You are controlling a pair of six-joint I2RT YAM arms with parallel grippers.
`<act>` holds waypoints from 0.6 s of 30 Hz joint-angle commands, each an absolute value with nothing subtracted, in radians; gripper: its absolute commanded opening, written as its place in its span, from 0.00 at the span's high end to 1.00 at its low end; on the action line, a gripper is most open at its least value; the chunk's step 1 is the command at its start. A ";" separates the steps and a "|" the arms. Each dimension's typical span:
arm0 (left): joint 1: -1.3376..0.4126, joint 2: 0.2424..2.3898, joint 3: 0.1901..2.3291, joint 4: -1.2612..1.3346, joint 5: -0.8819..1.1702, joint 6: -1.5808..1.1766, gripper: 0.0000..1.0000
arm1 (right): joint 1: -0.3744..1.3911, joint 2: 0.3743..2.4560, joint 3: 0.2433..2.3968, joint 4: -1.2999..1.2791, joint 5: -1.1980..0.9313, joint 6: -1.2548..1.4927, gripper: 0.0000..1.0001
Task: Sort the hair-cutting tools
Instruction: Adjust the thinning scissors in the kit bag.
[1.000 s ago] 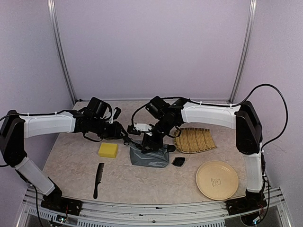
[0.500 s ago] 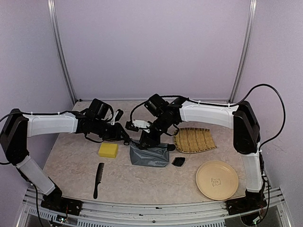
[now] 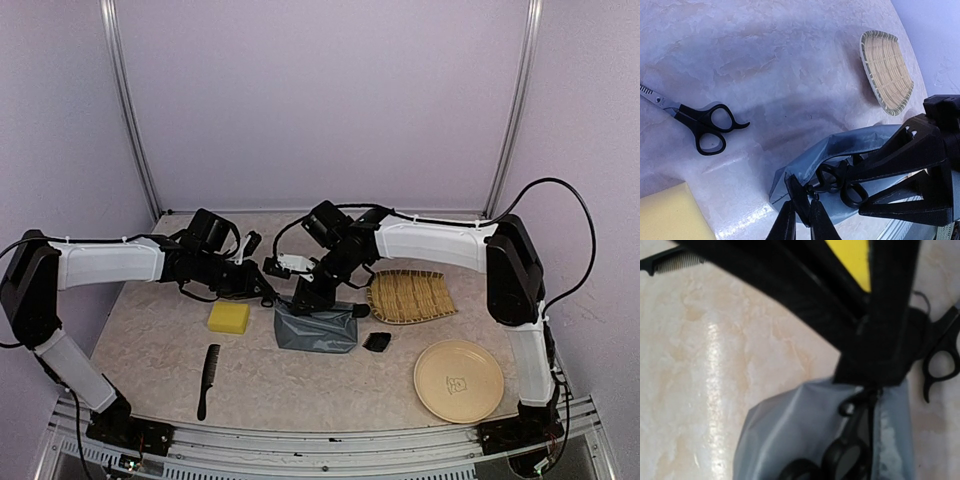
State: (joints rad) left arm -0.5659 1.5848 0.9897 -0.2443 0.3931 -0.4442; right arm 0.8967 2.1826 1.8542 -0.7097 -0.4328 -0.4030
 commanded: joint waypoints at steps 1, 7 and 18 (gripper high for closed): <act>-0.561 1.584 0.989 -0.233 0.411 -0.425 0.89 | 0.905 2.183 1.857 -0.703 -0.385 -0.400 0.69; -0.560 1.582 0.994 -0.234 0.411 -0.422 0.90 | 0.904 2.162 1.843 -0.672 -0.295 -0.382 0.87; -0.561 1.548 0.984 -0.235 0.379 -0.420 0.98 | 0.905 2.122 1.856 -0.749 -0.308 -0.442 1.00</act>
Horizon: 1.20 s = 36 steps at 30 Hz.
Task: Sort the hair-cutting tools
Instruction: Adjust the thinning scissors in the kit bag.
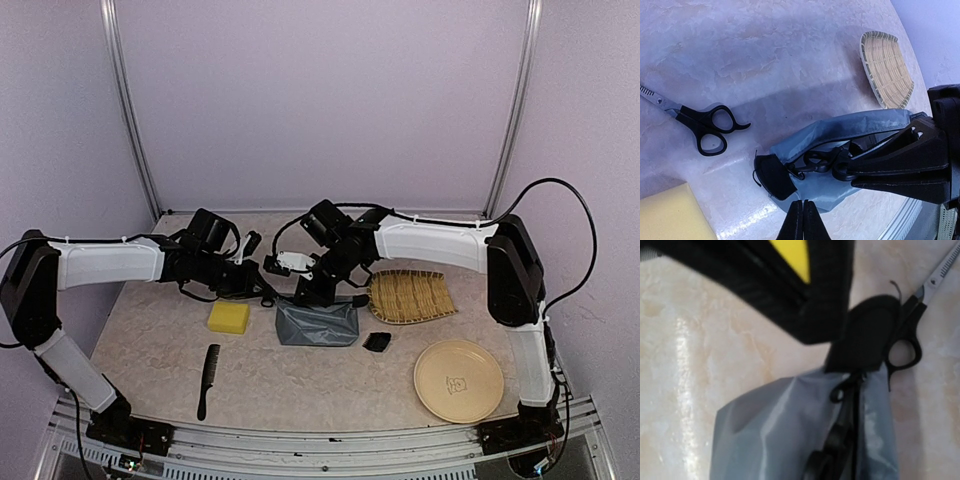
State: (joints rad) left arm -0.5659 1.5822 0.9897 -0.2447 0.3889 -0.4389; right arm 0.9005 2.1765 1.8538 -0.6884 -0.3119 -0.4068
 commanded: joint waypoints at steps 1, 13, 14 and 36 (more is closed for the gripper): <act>-0.560 1.547 0.983 -0.234 0.375 -0.422 0.99 | 0.905 2.118 1.856 -0.759 -0.308 -0.445 1.00; -0.559 1.564 0.975 -0.212 0.381 -0.481 0.67 | 0.905 2.072 1.819 -0.773 -0.330 -0.432 1.00; -0.559 1.568 0.976 -0.208 0.383 -0.483 0.67 | 0.905 2.073 1.819 -0.774 -0.331 -0.434 1.00; -0.566 1.573 0.979 -0.059 0.436 -0.495 1.00 | 0.906 2.170 1.983 -0.975 -0.300 -0.426 1.00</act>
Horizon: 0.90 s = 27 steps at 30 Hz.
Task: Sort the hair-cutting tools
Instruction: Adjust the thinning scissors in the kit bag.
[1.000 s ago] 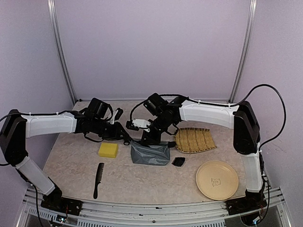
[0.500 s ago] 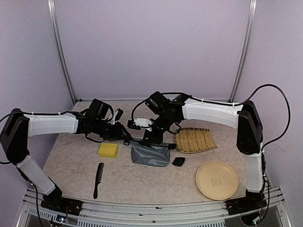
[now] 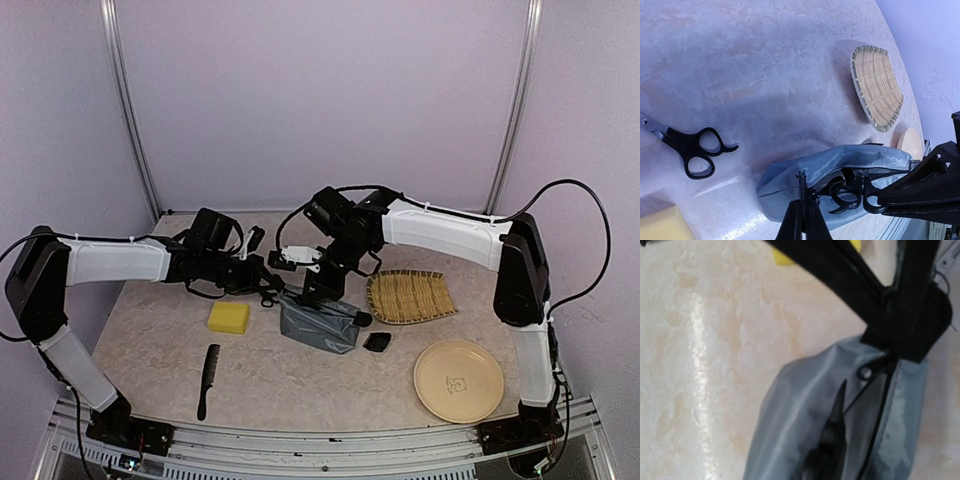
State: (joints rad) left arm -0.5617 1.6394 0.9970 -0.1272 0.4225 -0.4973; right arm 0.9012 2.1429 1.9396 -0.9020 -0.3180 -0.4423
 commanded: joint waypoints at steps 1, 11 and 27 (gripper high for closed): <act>-0.569 1.563 0.973 -0.057 0.437 -0.497 1.00 | 0.906 2.172 1.982 -0.975 -0.294 -0.422 1.00; -0.597 1.515 0.972 -0.119 0.409 -0.500 1.00 | 0.907 2.180 1.972 -0.969 -0.239 -0.403 1.00; -0.594 1.526 0.955 -0.195 0.322 -0.490 1.00 | 0.906 2.138 1.936 -0.961 -0.218 -0.412 1.00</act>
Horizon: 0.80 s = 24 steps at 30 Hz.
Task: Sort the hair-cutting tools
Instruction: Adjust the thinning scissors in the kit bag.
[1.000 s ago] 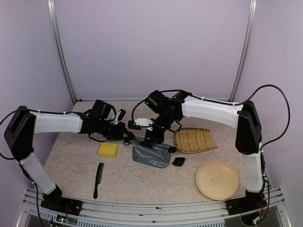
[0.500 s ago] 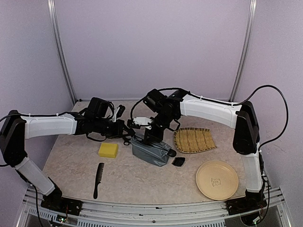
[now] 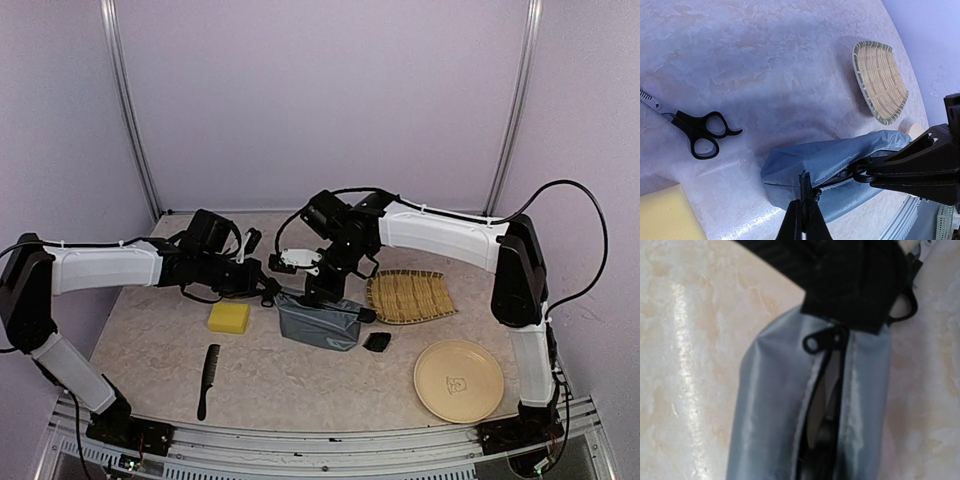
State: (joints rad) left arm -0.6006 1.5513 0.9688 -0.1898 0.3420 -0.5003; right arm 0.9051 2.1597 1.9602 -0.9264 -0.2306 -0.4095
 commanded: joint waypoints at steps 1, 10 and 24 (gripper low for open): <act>-0.598 1.520 0.956 -0.187 0.327 -0.492 1.00 | 0.906 2.145 1.937 -0.965 -0.225 -0.414 1.00; -0.645 1.475 0.953 -0.132 0.410 -0.510 1.00 | 0.908 2.224 2.003 -0.995 -0.254 -0.422 1.00; -0.675 1.419 0.915 -0.147 0.402 -0.575 1.00 | 0.906 2.091 1.978 -0.985 -0.261 -0.447 0.60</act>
State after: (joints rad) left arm -0.6586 1.4677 0.9253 -0.1631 0.4072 -0.5510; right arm 0.9051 2.2078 1.9903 -0.9867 -0.2642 -0.4305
